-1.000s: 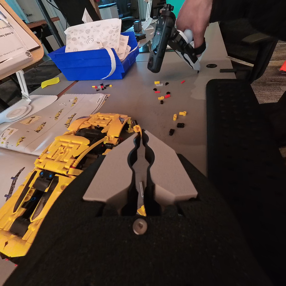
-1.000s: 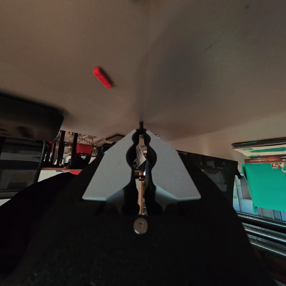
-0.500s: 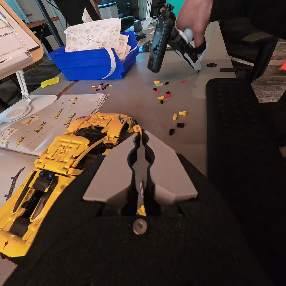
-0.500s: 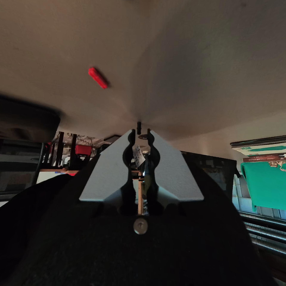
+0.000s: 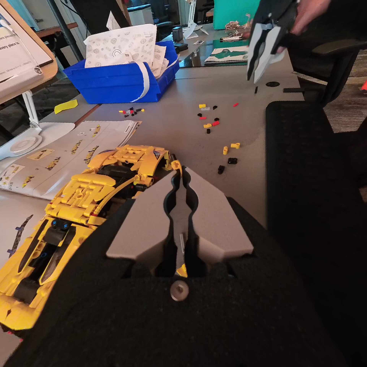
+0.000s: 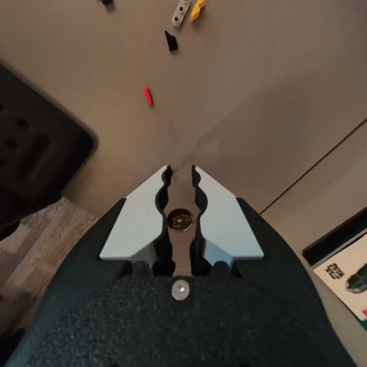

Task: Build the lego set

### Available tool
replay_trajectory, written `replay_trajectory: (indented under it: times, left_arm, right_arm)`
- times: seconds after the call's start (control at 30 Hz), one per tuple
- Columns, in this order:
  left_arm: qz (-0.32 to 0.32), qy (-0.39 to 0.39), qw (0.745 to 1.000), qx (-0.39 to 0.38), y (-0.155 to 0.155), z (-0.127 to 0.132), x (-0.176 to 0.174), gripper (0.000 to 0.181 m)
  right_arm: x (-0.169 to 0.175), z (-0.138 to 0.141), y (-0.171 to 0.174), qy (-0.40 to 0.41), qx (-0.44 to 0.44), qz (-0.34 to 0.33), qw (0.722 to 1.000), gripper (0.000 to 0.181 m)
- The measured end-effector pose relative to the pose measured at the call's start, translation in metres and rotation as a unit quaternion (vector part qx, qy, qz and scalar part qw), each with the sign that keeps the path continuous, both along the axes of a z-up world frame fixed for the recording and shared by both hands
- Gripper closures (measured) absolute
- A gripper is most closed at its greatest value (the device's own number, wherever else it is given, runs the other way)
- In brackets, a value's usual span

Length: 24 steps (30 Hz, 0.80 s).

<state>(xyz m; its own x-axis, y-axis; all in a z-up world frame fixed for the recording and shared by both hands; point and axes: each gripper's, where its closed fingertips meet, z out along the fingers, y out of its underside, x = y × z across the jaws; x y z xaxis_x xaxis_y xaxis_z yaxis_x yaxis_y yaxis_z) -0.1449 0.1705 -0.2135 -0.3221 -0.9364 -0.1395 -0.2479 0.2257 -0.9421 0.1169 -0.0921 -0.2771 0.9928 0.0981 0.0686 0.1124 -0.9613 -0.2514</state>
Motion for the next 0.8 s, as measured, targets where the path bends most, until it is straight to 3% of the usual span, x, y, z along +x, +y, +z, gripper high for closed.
replay_trajectory:
  times: [0.2,0.53,0.63,0.8]
  left_arm:
    - [0.004,0.002,1.0,0.004,0.002,-0.001,0.0,0.18]
    - [0.001,0.008,1.0,0.015,0.0,-0.005,0.0,0.18]
    - [0.0,0.009,1.0,0.015,0.0,-0.005,0.0,0.18]
    - [-0.002,0.008,1.0,0.017,-0.001,-0.005,0.0,0.18]
  right_arm:
    - [-0.005,-0.006,-0.008,0.009,0.079,-0.022,0.997,0.159]
    - [-0.008,-0.018,-0.008,0.006,0.06,-0.011,0.998,0.166]
    - [-0.01,-0.019,-0.008,0.009,0.058,-0.006,0.998,0.176]
    - [-0.015,-0.002,0.01,-0.003,0.098,0.009,0.995,0.176]
